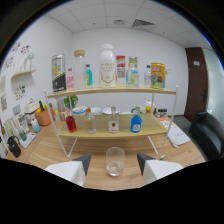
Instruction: Make me a cup of Mojito.
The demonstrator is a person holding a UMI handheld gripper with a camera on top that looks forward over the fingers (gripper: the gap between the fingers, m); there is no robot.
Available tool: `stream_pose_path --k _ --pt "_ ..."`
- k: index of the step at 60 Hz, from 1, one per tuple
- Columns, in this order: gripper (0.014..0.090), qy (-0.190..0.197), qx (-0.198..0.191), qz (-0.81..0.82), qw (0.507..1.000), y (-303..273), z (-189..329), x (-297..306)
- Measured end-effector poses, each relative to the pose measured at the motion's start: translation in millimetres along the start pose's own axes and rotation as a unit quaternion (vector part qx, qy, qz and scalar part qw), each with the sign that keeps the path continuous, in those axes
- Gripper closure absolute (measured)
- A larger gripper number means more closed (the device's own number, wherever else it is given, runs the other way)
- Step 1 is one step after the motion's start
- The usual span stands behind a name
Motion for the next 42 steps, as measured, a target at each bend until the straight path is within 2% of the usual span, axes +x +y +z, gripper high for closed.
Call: stream_pose_path --k 12,26,38,42 --pt "0.0185 -0.011 0.010 0.001 1.000 -30 53 -4" --pt "0.0203 -0.018 -0.013 0.006 1.000 -44 130 -2" --pt "0.0301 -0.025 -0.035 -0.001 0.999 -37 179 -5" --pt "0.0394 -0.028 -0.041 0.000 0.999 -34 189 -7"
